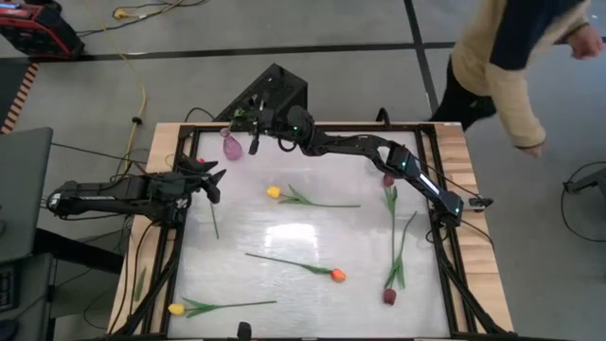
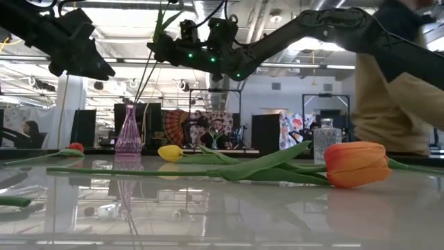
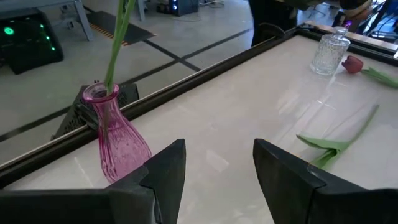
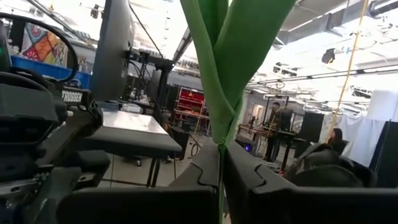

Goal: Sort flowers into vase by color
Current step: Put the black tulip into the violet vase

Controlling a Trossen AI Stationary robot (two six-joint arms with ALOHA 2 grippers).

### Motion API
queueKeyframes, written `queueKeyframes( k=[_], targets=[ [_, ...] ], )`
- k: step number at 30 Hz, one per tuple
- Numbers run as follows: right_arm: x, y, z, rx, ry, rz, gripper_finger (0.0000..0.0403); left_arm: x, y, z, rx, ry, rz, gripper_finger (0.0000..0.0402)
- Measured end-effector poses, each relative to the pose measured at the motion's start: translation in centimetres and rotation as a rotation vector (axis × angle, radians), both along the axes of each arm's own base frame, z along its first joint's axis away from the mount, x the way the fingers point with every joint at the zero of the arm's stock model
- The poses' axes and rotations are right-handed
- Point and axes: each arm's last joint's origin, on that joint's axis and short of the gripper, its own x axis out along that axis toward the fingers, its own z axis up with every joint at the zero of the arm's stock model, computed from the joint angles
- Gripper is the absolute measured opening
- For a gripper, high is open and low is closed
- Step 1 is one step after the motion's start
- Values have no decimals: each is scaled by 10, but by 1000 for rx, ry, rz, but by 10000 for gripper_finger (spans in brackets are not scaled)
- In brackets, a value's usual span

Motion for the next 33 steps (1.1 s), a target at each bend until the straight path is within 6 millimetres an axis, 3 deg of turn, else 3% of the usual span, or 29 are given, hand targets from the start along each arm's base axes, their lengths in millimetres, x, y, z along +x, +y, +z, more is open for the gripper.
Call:
queueKeyframes(
  k=[33],
  targets=[
    [3,3,-6,-4,64,0,34,2,0,3,-23,-54,-10,178]
  ],
)
